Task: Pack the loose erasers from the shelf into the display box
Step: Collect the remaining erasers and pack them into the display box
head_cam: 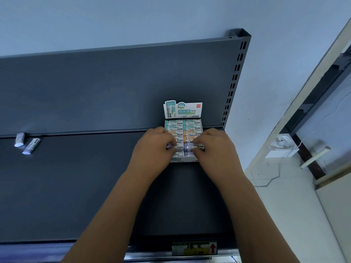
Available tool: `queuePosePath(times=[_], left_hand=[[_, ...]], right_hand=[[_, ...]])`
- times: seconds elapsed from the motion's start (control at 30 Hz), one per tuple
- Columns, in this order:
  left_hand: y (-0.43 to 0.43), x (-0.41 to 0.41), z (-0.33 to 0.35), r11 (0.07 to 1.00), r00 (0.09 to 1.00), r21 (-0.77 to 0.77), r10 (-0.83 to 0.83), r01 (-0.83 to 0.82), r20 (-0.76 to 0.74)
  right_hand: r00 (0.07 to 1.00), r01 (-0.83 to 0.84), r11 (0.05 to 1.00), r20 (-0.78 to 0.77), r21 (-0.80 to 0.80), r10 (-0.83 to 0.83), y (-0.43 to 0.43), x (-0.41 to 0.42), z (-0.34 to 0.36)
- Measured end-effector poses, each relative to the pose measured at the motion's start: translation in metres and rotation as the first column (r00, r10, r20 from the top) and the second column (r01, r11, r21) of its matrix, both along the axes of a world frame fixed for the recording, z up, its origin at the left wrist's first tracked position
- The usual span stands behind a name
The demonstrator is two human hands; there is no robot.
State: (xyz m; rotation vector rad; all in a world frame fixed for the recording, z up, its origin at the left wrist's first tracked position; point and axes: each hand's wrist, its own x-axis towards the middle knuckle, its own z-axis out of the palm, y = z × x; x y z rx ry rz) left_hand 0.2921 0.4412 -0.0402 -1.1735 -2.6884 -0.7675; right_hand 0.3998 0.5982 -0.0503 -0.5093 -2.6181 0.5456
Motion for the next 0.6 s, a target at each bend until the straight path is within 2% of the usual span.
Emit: queuePosePath(times=[0.1, 0.47, 0.6], left_hand=[[-0.002, -0.001, 0.001, 1.000, 1.000, 0.000, 0.000, 0.000, 0.017], [-0.006, -0.002, -0.008, 0.998, 0.999, 0.054, -0.033, 0.031, 0.027], [-0.011, 0.000, -0.009, 0.998, 0.999, -0.032, -0.046, 0.046, 0.005]], right_hand=[[1.000, 0.019, 0.999, -0.022, -0.047, -0.020, 0.000, -0.001, -0.002], [0.995, 0.074, 0.997, -0.065, 0.002, -0.074, -0.003, -0.002, -0.007], [0.997, 0.078, 0.997, -0.027, 0.016, -0.078, -0.009, 0.000, -0.002]])
